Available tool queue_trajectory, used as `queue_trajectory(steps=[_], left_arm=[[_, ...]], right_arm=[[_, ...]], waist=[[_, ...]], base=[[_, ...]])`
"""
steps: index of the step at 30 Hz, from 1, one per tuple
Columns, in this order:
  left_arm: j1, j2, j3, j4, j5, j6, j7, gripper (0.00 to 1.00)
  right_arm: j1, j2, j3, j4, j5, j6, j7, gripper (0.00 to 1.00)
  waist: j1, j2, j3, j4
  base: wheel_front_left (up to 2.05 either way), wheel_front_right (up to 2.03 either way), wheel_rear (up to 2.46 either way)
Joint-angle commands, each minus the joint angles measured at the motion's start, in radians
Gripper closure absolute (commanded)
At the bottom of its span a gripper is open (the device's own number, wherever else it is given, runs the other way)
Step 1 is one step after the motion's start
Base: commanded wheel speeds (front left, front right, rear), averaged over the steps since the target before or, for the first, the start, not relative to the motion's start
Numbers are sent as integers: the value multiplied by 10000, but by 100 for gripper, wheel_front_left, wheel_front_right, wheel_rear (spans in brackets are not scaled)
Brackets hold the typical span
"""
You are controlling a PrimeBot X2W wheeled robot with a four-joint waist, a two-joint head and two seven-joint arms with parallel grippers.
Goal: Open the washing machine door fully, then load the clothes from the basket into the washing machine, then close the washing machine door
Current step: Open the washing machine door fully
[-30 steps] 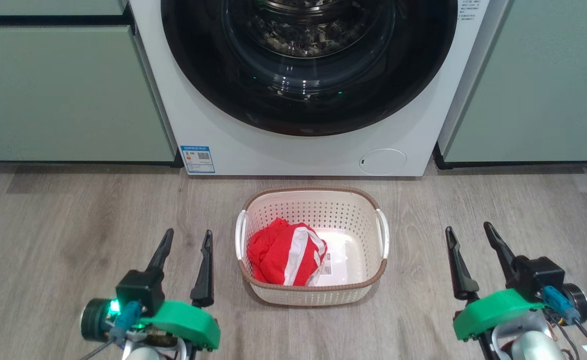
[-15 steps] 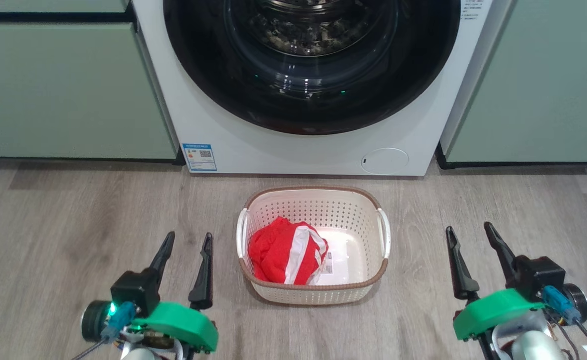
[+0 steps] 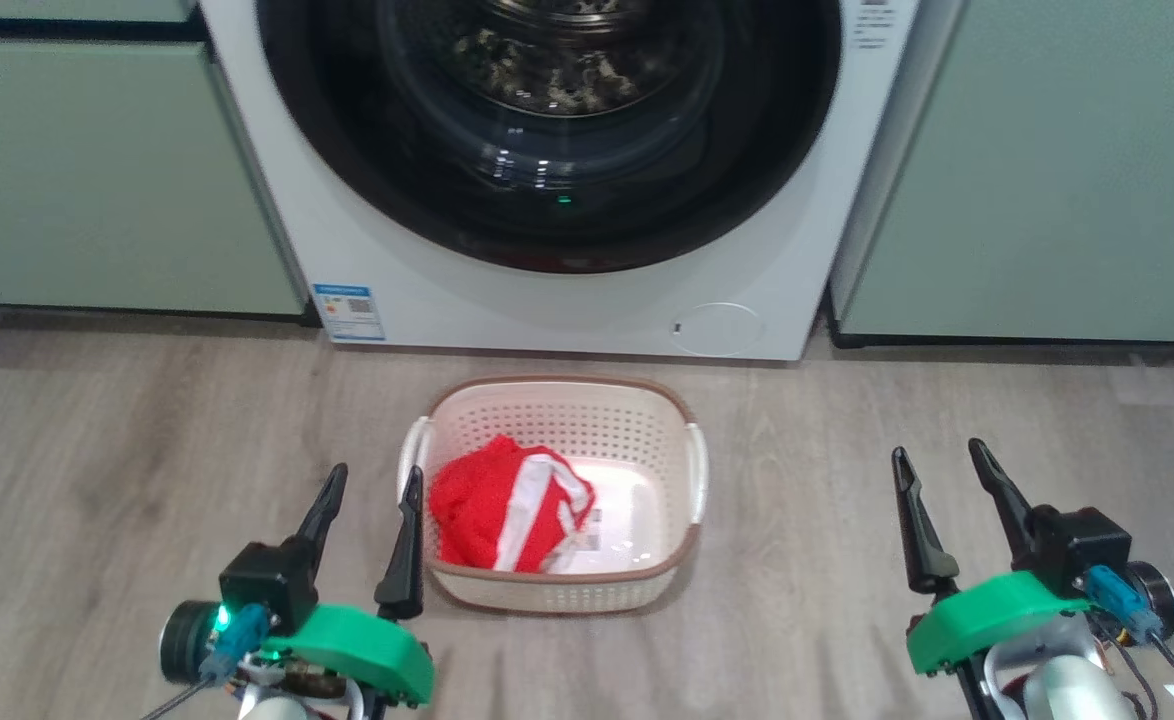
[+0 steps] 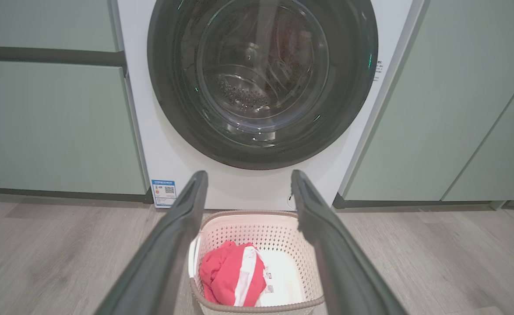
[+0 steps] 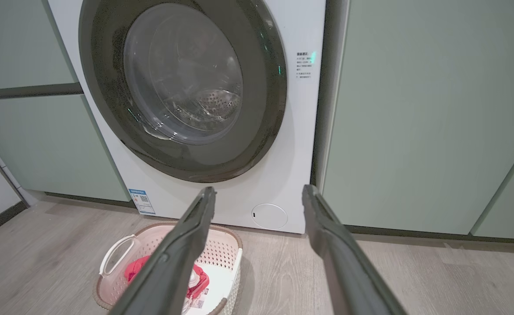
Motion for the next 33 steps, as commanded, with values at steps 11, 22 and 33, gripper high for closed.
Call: queue_trajectory(steps=[11, 22, 33], left_arm=[[-281, 33, 311, -459, 258, 117, -126, 0], [-260, 33, 174, -650, 603, 438, -126, 0], [-249, 33, 186, -766, 705, 461, -126, 0]], right_arm=[[-531, -141, 185, -200, 239, -2, -118, 0], [-561, -141, 196, -103, 260, -2, -118, 0], [-572, -141, 172, -118, 271, -2, -118, 0]], waist=[[0, 0, -26, -6], [0, 0, -18, 19], [0, 0, -54, -70]], base=[[123, 123, -246], [70, 70, -141], [0, 0, 0]])
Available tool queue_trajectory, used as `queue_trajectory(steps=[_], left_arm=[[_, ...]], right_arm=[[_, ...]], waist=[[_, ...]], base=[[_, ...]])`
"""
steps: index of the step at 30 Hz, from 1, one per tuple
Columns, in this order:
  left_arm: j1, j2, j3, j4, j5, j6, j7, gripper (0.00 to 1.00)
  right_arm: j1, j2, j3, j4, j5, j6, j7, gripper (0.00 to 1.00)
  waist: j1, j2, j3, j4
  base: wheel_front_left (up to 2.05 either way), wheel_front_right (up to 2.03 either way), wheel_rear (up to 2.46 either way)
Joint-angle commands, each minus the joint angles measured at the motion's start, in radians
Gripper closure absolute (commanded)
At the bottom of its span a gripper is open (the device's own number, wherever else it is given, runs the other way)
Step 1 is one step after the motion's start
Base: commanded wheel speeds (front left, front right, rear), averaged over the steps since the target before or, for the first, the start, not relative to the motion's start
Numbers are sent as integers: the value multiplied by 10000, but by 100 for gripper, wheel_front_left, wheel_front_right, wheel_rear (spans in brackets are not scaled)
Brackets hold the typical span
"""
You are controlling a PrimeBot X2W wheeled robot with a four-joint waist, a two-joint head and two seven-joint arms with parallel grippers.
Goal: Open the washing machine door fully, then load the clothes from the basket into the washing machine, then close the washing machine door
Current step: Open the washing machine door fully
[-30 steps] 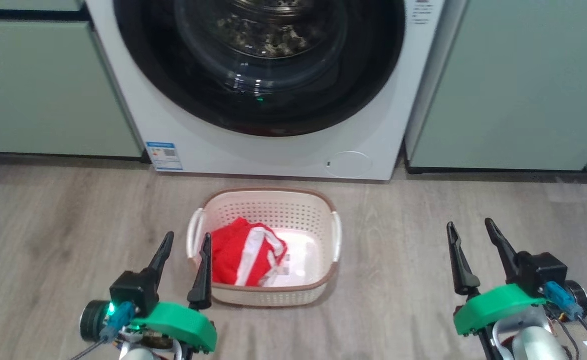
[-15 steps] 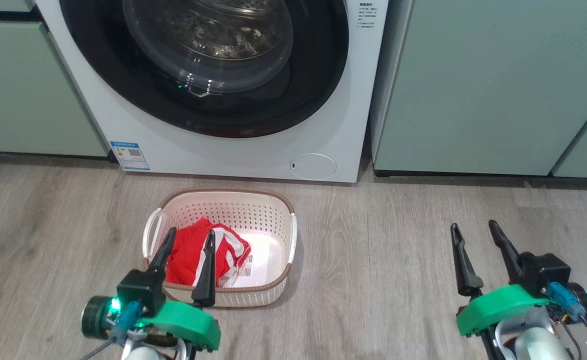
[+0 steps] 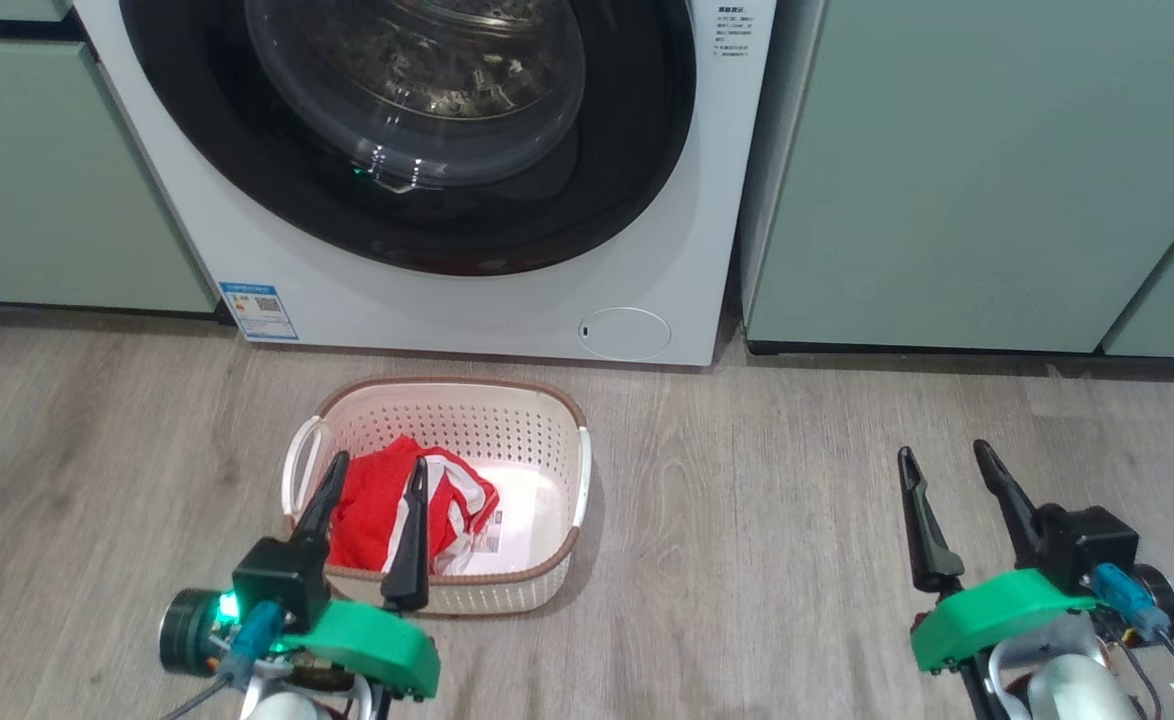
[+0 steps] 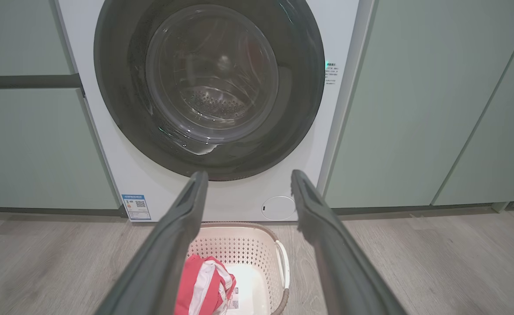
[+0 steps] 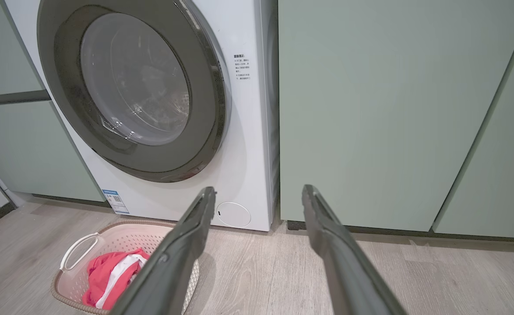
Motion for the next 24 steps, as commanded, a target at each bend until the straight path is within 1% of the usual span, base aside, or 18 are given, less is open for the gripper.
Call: queue_trajectory(steps=[1, 24], left_arm=[[-257, 66, 281, -419, 100, 63, -126, 0], [-290, 66, 244, -381, 215, 52, -126, 0]], right_arm=[[-490, -91, 213, -310, 15, -2, -118, 0], [-489, -91, 195, -380, 77, -2, -118, 0]], waist=[[0, 0, 2, -16], [0, 0, 59, -34]], base=[[0, 0, 0], [0, 0, 0]])
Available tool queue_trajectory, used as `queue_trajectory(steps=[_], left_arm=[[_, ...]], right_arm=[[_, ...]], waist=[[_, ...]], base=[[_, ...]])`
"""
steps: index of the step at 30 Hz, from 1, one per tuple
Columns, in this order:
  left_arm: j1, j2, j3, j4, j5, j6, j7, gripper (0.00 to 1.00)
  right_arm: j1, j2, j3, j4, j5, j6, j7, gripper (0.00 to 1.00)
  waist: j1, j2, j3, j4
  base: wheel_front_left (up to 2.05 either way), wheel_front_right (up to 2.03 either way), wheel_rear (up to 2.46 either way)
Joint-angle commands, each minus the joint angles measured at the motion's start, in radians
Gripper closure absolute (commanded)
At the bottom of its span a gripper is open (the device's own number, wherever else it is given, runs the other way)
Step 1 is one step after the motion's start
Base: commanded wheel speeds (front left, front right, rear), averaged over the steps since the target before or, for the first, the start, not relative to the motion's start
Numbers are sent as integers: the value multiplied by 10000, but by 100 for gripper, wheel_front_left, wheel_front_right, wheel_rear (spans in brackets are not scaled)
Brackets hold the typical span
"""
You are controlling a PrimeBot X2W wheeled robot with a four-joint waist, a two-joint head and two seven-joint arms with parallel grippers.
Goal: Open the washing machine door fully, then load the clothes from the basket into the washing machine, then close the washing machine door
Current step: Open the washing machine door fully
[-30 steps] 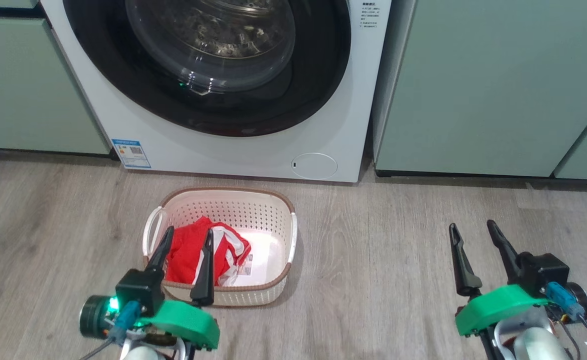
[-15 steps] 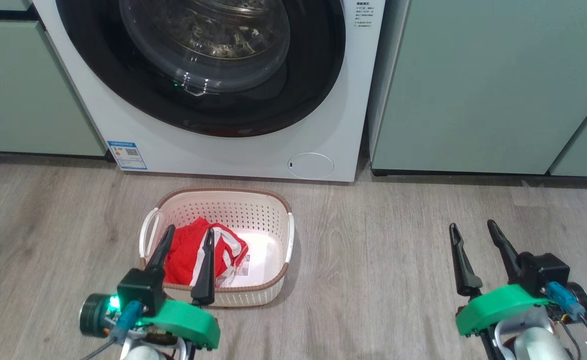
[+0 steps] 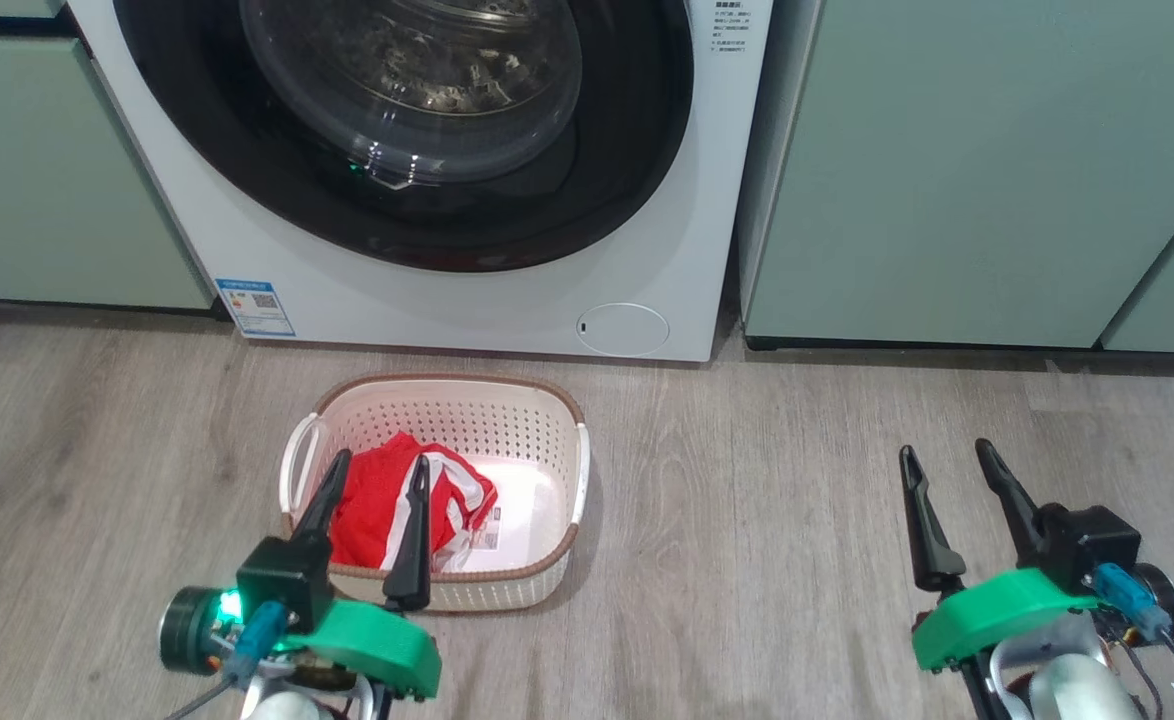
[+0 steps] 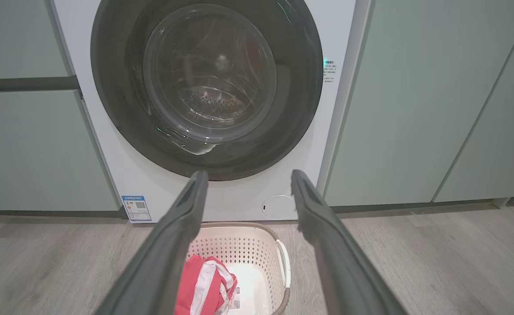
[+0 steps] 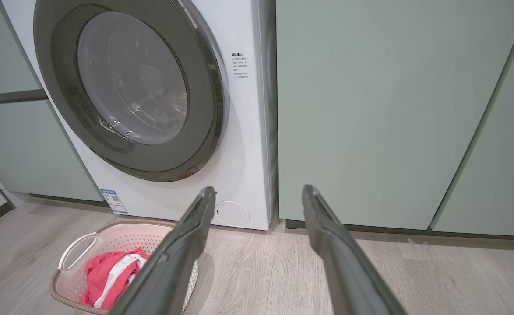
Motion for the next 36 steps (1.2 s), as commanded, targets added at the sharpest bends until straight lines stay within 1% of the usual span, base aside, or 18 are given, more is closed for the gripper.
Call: queue_trajectory(steps=[1, 7, 8, 9, 10, 11, 17, 21, 24, 28, 29, 30, 33, 36], left_arm=[[-291, 66, 248, -344, 62, 52, -124, 0], [-294, 66, 229, -353, 45, 51, -124, 0], [-296, 66, 227, -354, 46, 52, -124, 0], [-298, 66, 225, -357, 50, 55, -124, 0], [-300, 66, 224, -359, 54, 56, -124, 0], [-302, 66, 224, -360, 57, 55, -124, 0], [-343, 66, 239, -373, 53, 36, -124, 0], [-399, 66, 136, -386, 100, 31, -124, 0], [-502, 66, 48, -444, 118, 76, -124, 0], [-856, 66, -88, -491, 257, 28, -124, 0], [-962, 66, -148, -491, 390, -6, -124, 0], [-962, 66, -148, -491, 390, -6, -124, 0], [-1270, 66, -274, -544, 423, -6, -124, 0], [-1559, 66, -346, -596, 352, -3, -124, 0]], right_arm=[[-488, -91, 212, -363, 72, -2, -118, 0], [-487, -91, 232, -431, 59, -2, -118, 0], [-484, -91, 235, -451, 68, -2, -118, 20], [-480, -91, 236, -472, 83, -2, -118, 51], [-477, -91, 240, -494, 104, -2, -118, 72], [-476, -91, 250, -521, 149, -2, -118, 100], [-520, -91, 73, -461, 809, -2, -118, 100], [-731, -91, 85, -444, 927, -2, -118, 100], [-1020, -91, 89, -449, 1553, -2, -118, 100], [-1871, -91, 83, -212, 2814, -2, -118, 100], [-2157, -91, 61, -57, 3060, -2, -118, 100], [-2157, -91, 61, -57, 3060, -2, -118, 100], [-3158, -91, 81, 384, 3402, -2, -118, 100], [-4295, -192, 298, 809, 4381, -2, 125, 100]], waist=[[0, 0, 6, 4], [0, 0, 29, 17], [0, 0, 35, 19], [0, 0, 43, 23], [0, 0, 52, 29], [0, 0, 61, 33], [0, 0, 194, 69], [0, 0, 403, 125], [0, 0, 758, 198], [0, 0, 1444, 307], [0, 0, 1586, 339], [0, 0, 1586, 339], [0, 0, 2031, 500], [0, 0, 2409, 647]], base=[[0, 0, 0], [0, 0, 0], [0, 0, 0], [0, 0, 0], [0, 0, 0], [0, 0, 0], [0, 0, 0], [0, 0, 0], [0, 0, 0], [0, 0, 0], [0, 0, 0], [0, 0, 0], [0, 0, 0], [0, 0, 0]])
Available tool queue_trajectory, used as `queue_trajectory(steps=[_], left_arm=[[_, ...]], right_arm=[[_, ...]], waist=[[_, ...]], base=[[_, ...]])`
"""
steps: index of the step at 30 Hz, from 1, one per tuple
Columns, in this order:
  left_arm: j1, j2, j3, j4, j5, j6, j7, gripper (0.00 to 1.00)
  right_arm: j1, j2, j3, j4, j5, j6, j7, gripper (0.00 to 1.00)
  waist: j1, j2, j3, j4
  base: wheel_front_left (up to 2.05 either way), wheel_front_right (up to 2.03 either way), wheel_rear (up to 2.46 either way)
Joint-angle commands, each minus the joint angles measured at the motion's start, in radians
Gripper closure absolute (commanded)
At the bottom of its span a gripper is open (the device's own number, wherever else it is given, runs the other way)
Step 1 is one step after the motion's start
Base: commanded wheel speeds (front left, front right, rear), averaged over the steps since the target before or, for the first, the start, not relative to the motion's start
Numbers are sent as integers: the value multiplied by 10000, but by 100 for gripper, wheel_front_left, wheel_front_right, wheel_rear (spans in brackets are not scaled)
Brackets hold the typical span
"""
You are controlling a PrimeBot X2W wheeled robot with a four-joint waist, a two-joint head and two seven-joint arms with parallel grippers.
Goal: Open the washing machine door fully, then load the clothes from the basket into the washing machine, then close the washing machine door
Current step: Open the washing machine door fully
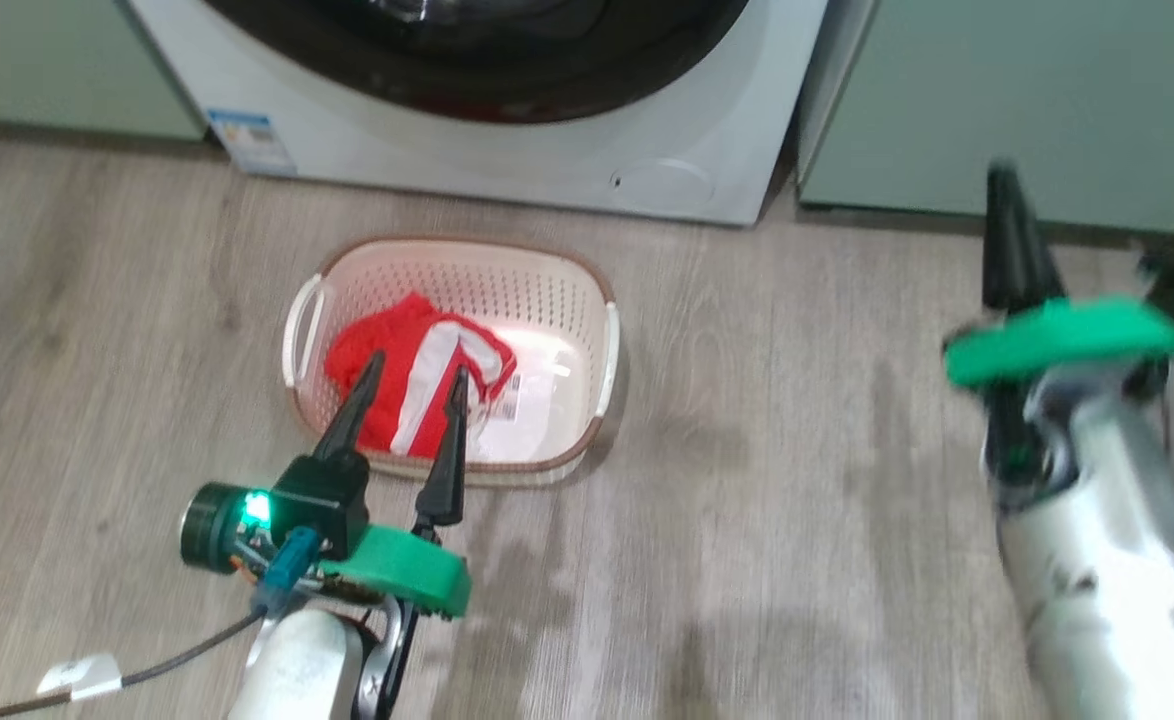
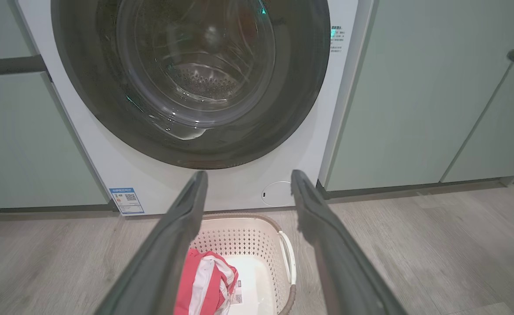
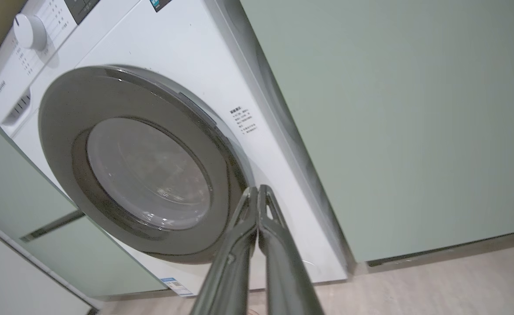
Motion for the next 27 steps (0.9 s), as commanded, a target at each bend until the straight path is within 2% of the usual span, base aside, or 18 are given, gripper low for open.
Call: queue_trajectory(steps=[1, 7, 11, 16, 22, 27], left_arm=[[-327, 70, 223, -342, -35, -9, -124, 0], [-857, 70, 164, -445, -8, -81, -124, 0], [-1235, 70, 156, -661, -98, -25, -124, 0], [-1624, 70, 92, -983, -212, 87, -124, 0], [-1905, 70, -45, -1033, -162, -20, -124, 0], [-2074, 70, -93, -1046, -432, 66, -124, 0]], right_arm=[[-569, -121, 279, -242, 362, -2, 126, 100], [-2809, -832, 234, 268, 3008, -2, 1662, 100], [-4322, -1228, 145, 717, 4068, -2, 2702, 100], [-6272, -1610, 237, 1523, 4987, -2, 3935, 100], [-7751, -1777, 347, 2343, 5349, -2, 4509, 100], [-8861, -1650, 76, 3105, 5954, -2, 4909, 100]], waist=[[-1, 0, 333, 214], [-1, 0, 1060, 602], [-1, 0, 1680, 830], [-1, 0, 2401, 1085], [-1, 0, 2994, 1329], [-1, 0, 3352, 1554]], base=[[0, 0, 0], [0, 0, 0], [0, 0, 0], [0, 0, 0], [0, 0, 0], [0, 0, 0]])
